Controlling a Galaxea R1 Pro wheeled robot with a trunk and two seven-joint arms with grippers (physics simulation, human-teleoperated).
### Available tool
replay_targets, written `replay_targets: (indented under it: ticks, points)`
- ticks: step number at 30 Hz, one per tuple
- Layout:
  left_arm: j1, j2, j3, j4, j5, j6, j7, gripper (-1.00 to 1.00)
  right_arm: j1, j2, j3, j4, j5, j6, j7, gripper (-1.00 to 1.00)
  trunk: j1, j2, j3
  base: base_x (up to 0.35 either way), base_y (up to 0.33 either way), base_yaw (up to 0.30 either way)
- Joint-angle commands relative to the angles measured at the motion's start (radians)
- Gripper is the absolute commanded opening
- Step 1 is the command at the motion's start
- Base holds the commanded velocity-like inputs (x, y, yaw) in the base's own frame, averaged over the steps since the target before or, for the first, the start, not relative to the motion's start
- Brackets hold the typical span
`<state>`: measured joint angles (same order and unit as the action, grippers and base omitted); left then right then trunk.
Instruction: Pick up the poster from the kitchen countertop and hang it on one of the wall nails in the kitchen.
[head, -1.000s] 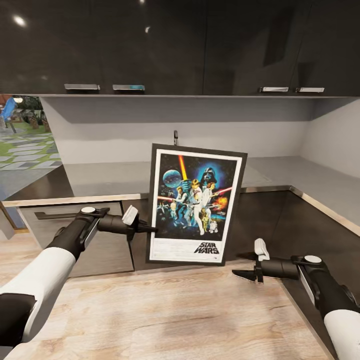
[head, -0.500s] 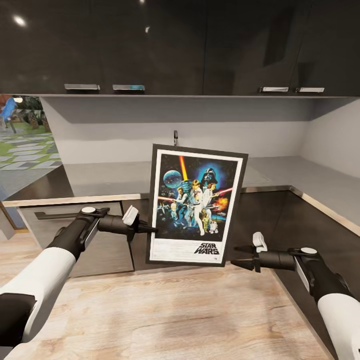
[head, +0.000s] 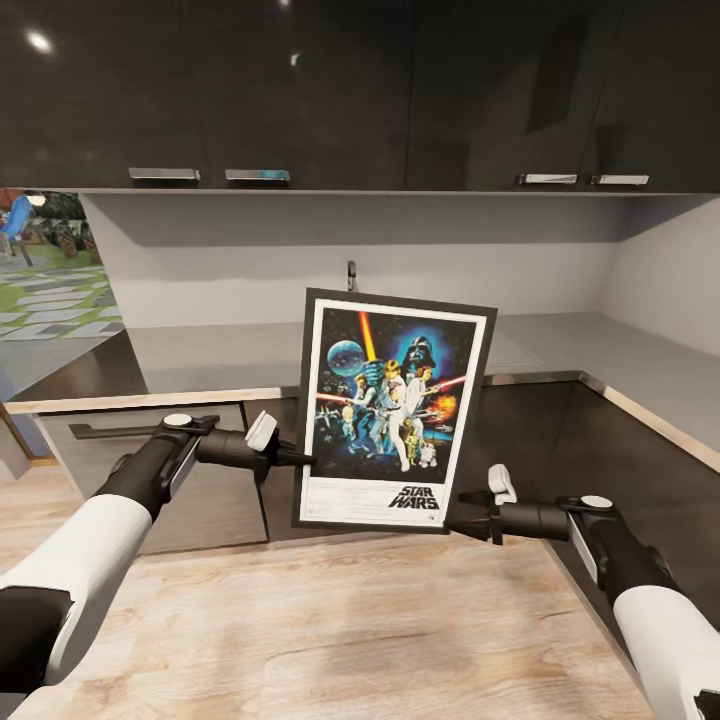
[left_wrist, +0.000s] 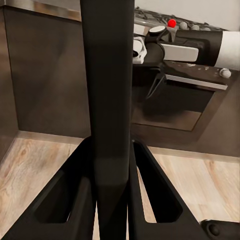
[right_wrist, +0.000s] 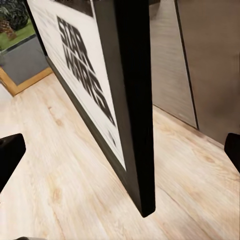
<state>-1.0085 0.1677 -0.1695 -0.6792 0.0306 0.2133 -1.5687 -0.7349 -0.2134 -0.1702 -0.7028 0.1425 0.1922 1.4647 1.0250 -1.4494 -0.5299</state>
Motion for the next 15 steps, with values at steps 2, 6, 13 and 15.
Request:
replay_targets:
  ticks: [2,6,13,15]
  points:
    - [-0.001,0.001,-0.005,0.000,0.003,0.009,-0.002,-1.00,-0.001,0.004,-0.005,-0.001,0.008,0.010,0.006,1.00,0.000,-0.001,-0.001,0.000,0.000,0.000]
    - [-0.001,0.001,-0.006,0.000,0.003,0.009,-0.002,-1.00,0.000,0.007,-0.004,-0.001,0.008,0.009,0.006,1.00,0.000,-0.001,-0.001,0.000,0.000,0.000]
    - [-0.001,0.001,-0.006,0.000,0.003,0.009,-0.002,-1.00,0.000,0.008,-0.003,0.000,0.008,-0.019,0.007,1.00,0.000,-0.001,-0.001,0.000,0.000,0.000]
    - [-0.001,0.001,-0.006,0.000,0.003,0.009,-0.002,-1.00,0.000,0.008,-0.003,0.000,0.008,-0.025,0.007,1.00,0.000,-0.001,-0.001,0.000,0.000,0.000]
